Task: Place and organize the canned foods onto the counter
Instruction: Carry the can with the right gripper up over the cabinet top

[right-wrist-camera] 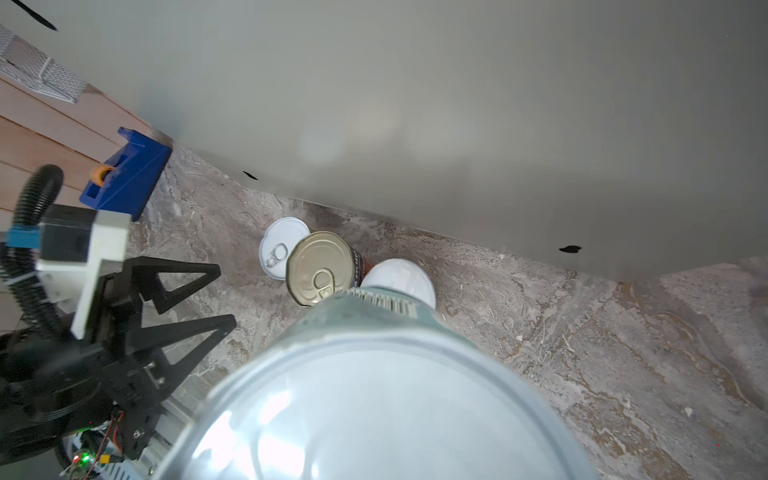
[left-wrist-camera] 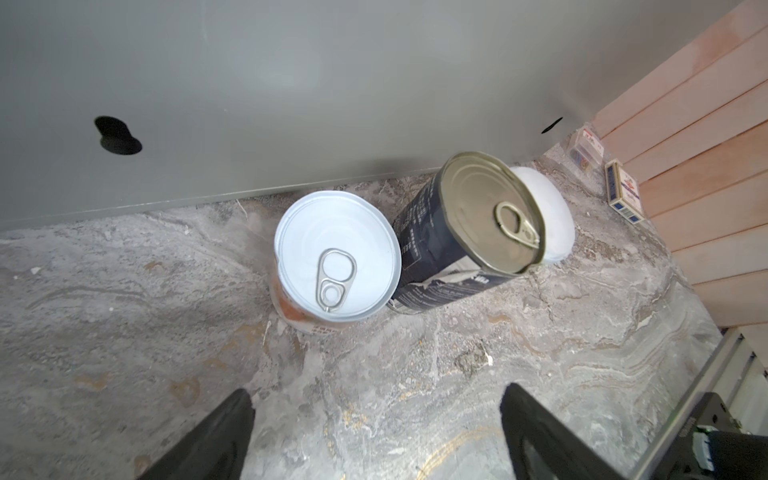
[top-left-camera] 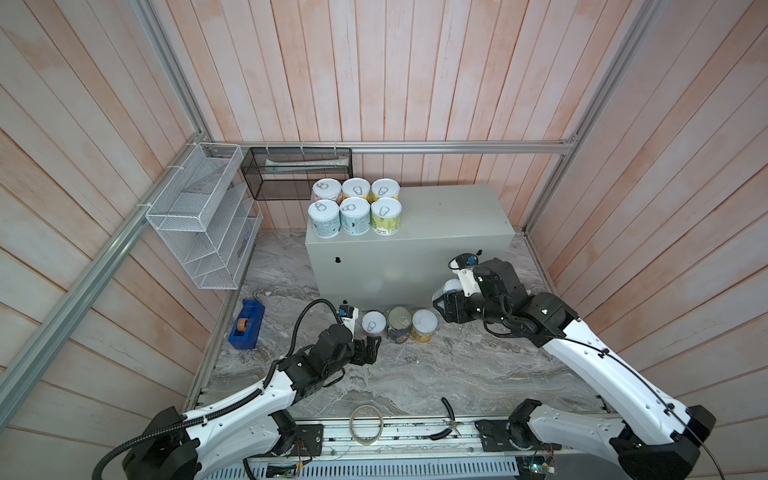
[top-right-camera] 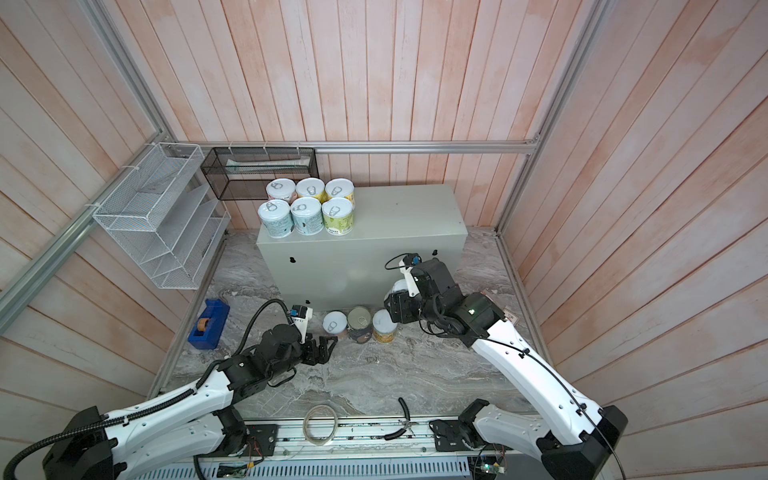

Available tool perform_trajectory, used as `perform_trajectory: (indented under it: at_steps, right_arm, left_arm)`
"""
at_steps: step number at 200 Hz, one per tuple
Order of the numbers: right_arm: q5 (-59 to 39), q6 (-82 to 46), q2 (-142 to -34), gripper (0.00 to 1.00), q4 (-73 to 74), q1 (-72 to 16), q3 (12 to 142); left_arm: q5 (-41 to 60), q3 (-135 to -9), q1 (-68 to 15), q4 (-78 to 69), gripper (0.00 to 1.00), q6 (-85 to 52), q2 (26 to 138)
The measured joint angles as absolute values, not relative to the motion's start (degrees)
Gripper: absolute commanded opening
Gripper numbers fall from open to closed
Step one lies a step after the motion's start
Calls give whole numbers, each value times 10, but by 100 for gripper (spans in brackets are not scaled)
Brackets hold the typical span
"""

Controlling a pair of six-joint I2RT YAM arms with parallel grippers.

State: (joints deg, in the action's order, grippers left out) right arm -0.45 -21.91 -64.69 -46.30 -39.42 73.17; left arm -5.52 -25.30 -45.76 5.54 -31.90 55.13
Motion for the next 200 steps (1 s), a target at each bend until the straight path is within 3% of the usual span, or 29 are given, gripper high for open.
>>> perform_trajectory:
  at_steps: [60,145,200]
  right_arm:
    - [24,-197,-710,0,-515,-401,891]
    - [92,-150,-922,0,-602,-399,1240]
    - [94,-132,-1028,0,-631,-382,1349]
  left_arm:
    - [-48,-310,-455,120,95,-303,541]
    - [-12,-314,-428,124,95,-287,564]
    - [9,-318,-408,120,95,-278,568]
